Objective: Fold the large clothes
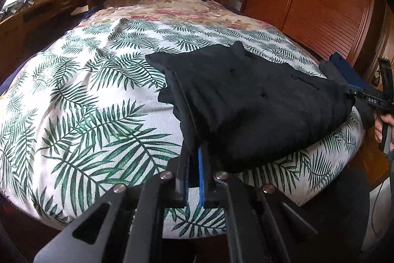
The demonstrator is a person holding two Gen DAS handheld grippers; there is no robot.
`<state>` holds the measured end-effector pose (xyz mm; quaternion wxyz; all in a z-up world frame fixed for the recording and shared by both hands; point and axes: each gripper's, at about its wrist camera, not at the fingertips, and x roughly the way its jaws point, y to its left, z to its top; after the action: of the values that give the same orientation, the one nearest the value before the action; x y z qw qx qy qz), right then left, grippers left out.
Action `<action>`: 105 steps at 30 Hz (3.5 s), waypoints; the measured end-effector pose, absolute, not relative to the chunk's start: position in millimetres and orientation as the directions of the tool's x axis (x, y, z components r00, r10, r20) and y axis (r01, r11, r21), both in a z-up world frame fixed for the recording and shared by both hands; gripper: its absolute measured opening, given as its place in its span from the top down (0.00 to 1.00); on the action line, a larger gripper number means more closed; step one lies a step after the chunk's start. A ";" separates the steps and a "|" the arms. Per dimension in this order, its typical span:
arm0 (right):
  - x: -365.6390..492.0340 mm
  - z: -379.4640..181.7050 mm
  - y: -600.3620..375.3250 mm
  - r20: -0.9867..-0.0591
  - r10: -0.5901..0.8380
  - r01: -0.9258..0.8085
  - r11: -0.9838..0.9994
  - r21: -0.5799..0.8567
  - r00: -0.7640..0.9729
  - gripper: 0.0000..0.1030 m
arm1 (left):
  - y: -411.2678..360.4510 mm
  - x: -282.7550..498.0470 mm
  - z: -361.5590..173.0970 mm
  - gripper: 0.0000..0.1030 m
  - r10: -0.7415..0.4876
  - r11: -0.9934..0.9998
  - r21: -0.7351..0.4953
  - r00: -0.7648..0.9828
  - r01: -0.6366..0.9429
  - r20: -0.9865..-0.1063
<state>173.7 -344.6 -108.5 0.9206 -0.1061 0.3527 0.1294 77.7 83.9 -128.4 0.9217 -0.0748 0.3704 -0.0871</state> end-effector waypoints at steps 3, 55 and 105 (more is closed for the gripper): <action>184.3 -101.8 -320.7 -0.666 0.110 -0.300 0.937 -0.178 0.738 0.64 | 85.4 79.0 -128.6 0.98 -0.221 0.972 -0.215 0.710 0.100 -0.669; 179.1 -188.1 -197.9 -0.743 0.388 -0.576 0.817 0.004 0.545 0.62 | 65.6 77.8 -63.0 1.00 -0.303 0.950 -0.245 0.761 0.194 -0.573; 138.7 -68.5 -380.3 -0.524 0.295 -0.307 0.949 0.067 0.799 0.55 | -139.5 154.2 28.4 0.96 -0.527 0.831 -0.164 0.658 0.531 -0.539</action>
<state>138.7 -380.3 -68.5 0.9483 -0.0108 0.2747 0.1589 154.2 -139.5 28.4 0.9104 0.0041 0.2945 -0.2906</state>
